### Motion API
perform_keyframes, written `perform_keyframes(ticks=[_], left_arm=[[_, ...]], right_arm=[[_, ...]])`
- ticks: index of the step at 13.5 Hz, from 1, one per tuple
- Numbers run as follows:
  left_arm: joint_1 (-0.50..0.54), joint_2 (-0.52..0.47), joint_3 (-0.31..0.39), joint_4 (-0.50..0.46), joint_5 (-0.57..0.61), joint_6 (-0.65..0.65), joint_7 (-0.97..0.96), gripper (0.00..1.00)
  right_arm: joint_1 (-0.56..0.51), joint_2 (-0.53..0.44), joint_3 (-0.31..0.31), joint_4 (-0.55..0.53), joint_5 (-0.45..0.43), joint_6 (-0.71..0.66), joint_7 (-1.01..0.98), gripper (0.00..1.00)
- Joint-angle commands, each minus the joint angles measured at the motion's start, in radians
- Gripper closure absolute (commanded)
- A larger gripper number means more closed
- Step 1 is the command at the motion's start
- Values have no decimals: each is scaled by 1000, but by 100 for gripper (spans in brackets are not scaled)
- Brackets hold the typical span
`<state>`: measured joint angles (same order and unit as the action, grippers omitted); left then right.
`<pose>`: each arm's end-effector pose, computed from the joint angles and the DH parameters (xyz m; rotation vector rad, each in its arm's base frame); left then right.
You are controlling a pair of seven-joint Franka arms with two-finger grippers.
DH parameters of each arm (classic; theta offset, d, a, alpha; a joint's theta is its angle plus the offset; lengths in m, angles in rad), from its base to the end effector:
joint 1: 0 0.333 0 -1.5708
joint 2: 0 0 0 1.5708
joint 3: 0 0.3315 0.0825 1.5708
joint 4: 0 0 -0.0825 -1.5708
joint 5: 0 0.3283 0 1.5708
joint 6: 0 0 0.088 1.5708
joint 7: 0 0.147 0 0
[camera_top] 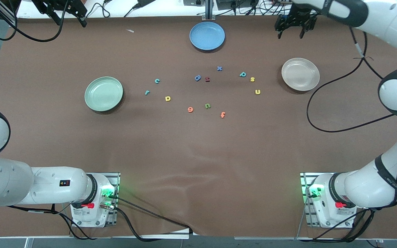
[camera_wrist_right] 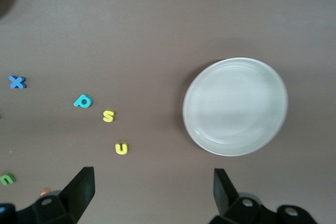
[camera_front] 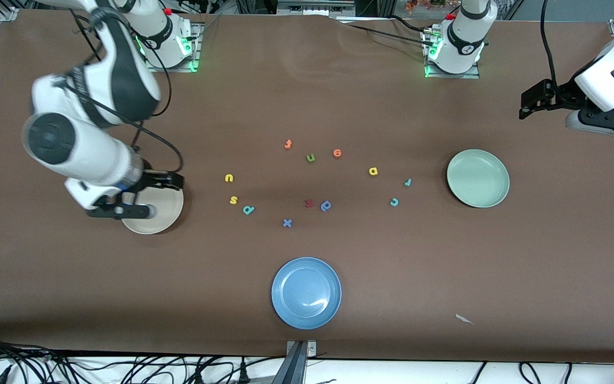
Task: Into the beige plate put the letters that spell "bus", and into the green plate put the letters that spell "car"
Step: 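Reach the right gripper down to the yellow u letter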
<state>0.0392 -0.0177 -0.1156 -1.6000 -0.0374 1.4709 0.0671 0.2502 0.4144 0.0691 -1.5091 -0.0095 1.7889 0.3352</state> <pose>0.4751 -0.0427 0.5888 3.0938 -0.2247 -0.1734 0.5841 0.1859 0.4102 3.1097 -0.0267 -0.2066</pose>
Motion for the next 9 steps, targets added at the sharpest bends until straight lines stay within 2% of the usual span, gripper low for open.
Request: perform_keyframes(ticks=[1, 4, 9], left_arm=[[2, -4, -3, 11, 19, -15, -6, 0], [10, -4, -2, 9, 17, -17, -4, 0], [11, -4, -1, 9, 19, -17, -4, 0]], right_arm=[[52, 75, -2, -6, -6, 78, 73, 0], [99, 135, -2, -42, -7, 138, 125, 0], [125, 139, 4, -218, -3, 285, 180, 1]])
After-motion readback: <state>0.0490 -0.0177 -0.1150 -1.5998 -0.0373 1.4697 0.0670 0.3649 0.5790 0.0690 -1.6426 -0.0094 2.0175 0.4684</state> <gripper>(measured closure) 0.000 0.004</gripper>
